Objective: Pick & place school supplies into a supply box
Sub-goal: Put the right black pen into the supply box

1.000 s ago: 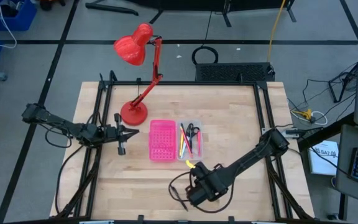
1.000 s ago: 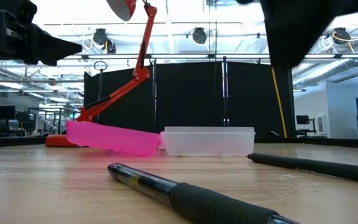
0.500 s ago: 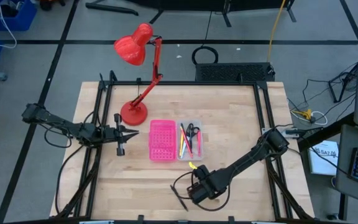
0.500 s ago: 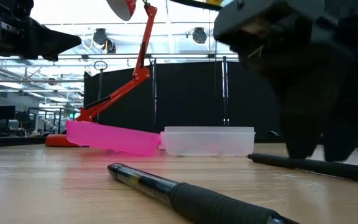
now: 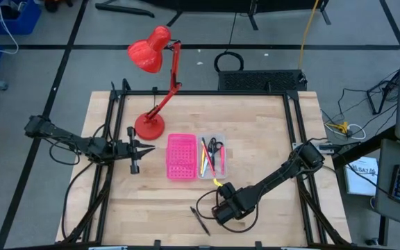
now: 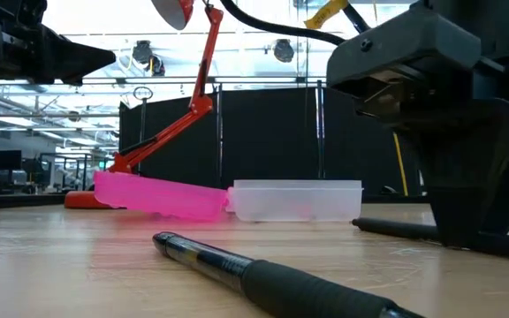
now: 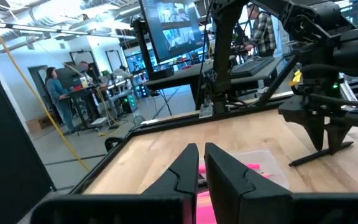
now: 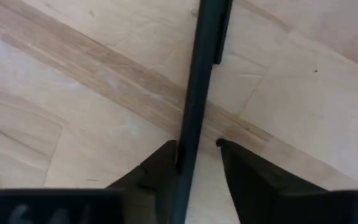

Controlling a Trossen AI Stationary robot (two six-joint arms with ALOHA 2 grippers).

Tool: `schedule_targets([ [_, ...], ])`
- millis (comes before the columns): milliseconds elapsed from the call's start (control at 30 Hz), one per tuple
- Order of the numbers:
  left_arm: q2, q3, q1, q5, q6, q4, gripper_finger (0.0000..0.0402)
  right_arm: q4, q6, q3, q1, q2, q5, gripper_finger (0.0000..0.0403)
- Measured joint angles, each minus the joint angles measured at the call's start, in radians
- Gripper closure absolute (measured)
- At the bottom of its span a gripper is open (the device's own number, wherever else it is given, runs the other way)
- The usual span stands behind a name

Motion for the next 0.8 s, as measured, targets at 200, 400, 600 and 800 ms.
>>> schedule_targets([
  [200,0.0,0.0,0.0,0.0,-0.005,0.0,0.0364,0.065,-0.032,-0.068,-0.002,-0.006,-0.048,0.0347],
  [400,0.0,0.0,0.0,-0.001,0.0,0.002,0.0364,0.085,-0.07,-0.076,-0.002,-0.037,-0.063,0.0383],
  [600,0.0,0.0,0.0,-0.001,0.022,0.002,0.0364,0.15,-0.058,-0.082,0.01,-0.147,-0.041,0.0384],
  [800,0.0,0.0,0.0,0.0,0.023,0.002,0.0364,0.165,-0.047,-0.067,0.008,-0.284,-0.026,0.0384],
])
